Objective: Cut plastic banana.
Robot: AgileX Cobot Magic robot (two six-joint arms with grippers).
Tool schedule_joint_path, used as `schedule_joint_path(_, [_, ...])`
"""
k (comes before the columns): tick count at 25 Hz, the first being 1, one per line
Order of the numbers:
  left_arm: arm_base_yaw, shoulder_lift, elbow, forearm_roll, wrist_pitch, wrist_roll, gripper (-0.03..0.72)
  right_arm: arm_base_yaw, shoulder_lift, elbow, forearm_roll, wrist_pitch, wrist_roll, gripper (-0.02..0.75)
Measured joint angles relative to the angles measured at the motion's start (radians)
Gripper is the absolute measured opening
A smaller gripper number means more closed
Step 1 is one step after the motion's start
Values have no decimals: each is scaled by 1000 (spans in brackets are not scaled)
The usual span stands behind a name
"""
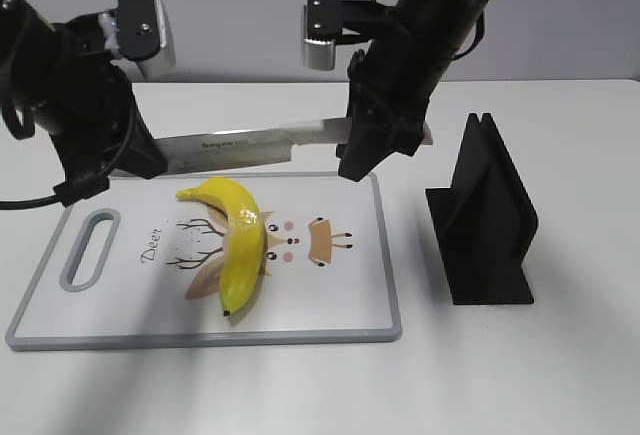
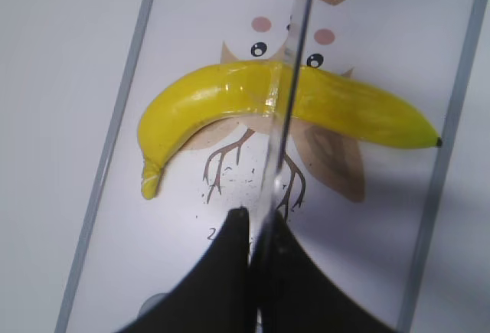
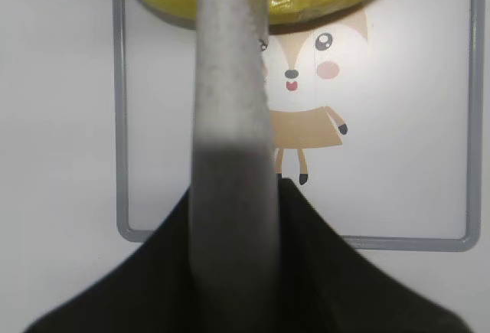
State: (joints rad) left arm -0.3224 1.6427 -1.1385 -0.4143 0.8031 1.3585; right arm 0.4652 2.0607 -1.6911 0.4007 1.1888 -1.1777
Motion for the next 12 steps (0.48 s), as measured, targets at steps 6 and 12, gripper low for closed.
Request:
schedule_joint_path(6, [0, -48, 0, -3, 18, -2, -4, 0, -41, 0, 7, 6, 0, 193])
schedule_joint_path(12, [0, -51, 0, -4, -6, -3, 15, 0, -42, 0, 7, 5, 1, 193])
